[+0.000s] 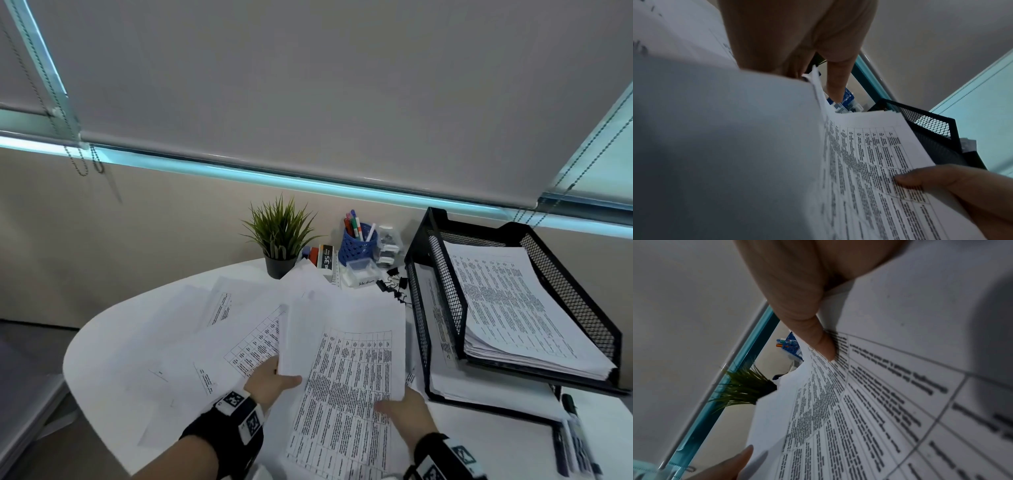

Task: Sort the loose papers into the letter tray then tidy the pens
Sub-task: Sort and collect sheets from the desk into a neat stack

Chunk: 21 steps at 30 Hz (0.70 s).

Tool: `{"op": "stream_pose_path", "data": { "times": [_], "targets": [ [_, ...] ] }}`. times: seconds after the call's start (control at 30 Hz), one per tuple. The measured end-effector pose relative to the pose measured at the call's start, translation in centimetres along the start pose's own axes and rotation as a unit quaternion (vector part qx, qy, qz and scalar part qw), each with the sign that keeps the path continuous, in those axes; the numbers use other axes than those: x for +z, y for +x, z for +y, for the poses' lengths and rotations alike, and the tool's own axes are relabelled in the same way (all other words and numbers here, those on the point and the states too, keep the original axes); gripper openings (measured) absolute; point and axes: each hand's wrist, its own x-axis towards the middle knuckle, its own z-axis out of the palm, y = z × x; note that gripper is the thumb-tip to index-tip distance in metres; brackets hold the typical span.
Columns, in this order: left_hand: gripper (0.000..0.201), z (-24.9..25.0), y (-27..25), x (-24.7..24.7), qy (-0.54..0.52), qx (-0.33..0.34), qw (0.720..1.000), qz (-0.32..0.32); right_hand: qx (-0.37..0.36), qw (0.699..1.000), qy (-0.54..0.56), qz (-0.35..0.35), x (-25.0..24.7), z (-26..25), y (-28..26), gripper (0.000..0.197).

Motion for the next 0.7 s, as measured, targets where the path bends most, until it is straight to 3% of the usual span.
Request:
{"op": "stream_pose_path", "data": {
  "times": [0.23,0.33,0.4,0.47,0.57,0.63,0.7],
  "targets": [
    [0.044,0.1,-0.5,2.0,0.033,0.088,0.996,-0.011,0.007,0.997,0.081,0.001,-0.8,1.3,0.4,0.046],
    [0.044,-0.1,-0.5,2.2,0.054,0.116,0.992,-0.005,0.007,0.994,0.106,0.01,-0.9,2.2,0.8,0.066],
    [0.045,-0.2,-0.4,2.0,0.052,0.111,0.992,0.001,0.014,0.992,0.125,0.002,-1.2,2.4,0.7,0.054],
    [0.035,-0.5,-0.1,1.5,0.055,0.11,0.992,0.032,0.017,0.988,0.153,-0.004,-1.6,2.3,0.5,0.039],
    [0.014,-0.8,0.7,0.2,0.118,0.123,0.979,0.112,0.004,0.985,0.17,0.003,-2.3,2.0,0.2,0.033],
    [0.006,-1.1,1.0,-0.6,0.145,0.116,0.966,0.18,0.006,0.984,0.179,0.014,-2.7,2.0,0.5,0.036],
    [0.012,-1.4,1.3,-1.3,0.162,0.092,0.95,0.25,0.024,0.979,0.202,0.007,-3.0,1.9,0.9,0.048]
  ]
}}
